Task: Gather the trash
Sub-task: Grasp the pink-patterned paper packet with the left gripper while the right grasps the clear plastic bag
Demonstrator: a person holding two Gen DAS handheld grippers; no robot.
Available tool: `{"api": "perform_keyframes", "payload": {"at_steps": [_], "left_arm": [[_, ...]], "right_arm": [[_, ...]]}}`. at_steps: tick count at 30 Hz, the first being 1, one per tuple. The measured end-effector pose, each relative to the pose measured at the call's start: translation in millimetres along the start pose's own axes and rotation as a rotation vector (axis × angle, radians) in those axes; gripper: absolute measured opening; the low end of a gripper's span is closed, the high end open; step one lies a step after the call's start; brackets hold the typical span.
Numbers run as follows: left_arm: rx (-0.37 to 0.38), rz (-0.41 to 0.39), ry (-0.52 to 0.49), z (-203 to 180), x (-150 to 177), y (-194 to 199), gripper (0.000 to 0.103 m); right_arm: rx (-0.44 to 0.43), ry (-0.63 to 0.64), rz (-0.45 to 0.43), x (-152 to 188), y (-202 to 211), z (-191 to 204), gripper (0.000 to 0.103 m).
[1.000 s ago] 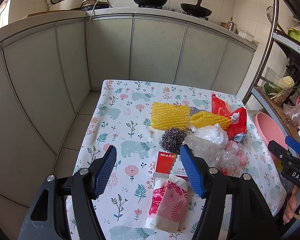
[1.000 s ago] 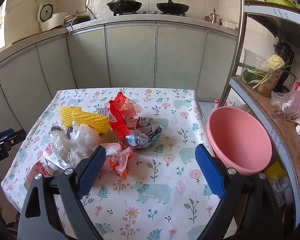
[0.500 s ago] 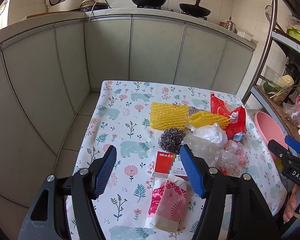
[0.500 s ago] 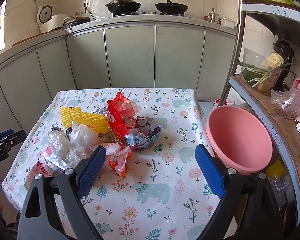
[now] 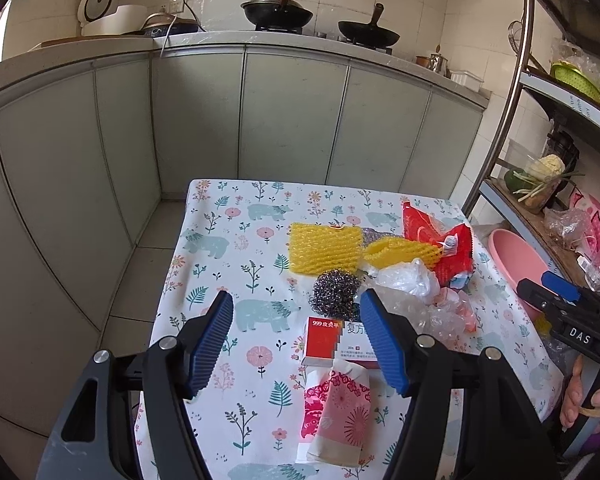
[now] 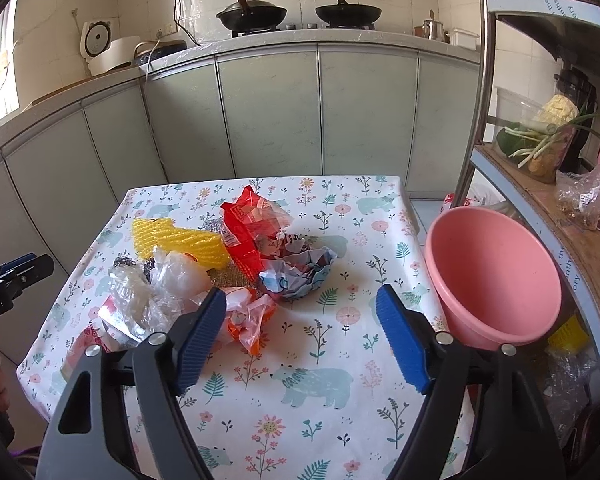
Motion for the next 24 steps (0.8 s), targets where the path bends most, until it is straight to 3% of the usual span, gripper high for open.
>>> {"api": "perform_keyframes", "payload": {"at_steps": [11,20,24], "left_arm": [[0.088,0.057,-0.109,-14,22,-4,0.065],[0.168,0.194,-0.164,-19,63,-9,0.065],[0.173,0.235,-0.181,-23,70,-14,0.054]], "right_arm": [[-0.008,-0.004,0.037,6,-10,-4,0.077],[-0.041,0.011,0.048,11,-16,-1,0.077],[-0.055,0.017,0.057,14,-17,2,0.077]]}}
Point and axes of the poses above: each gripper's, at about its wrist camera, not at the fingertips, and y roughly against the way its jaws point, z to its left, x to its underside, the point moved 3 cm from there along -y, roughly the way its jaws point, and after that the axes turned 3 degrees about z, right-handed, at the moved point
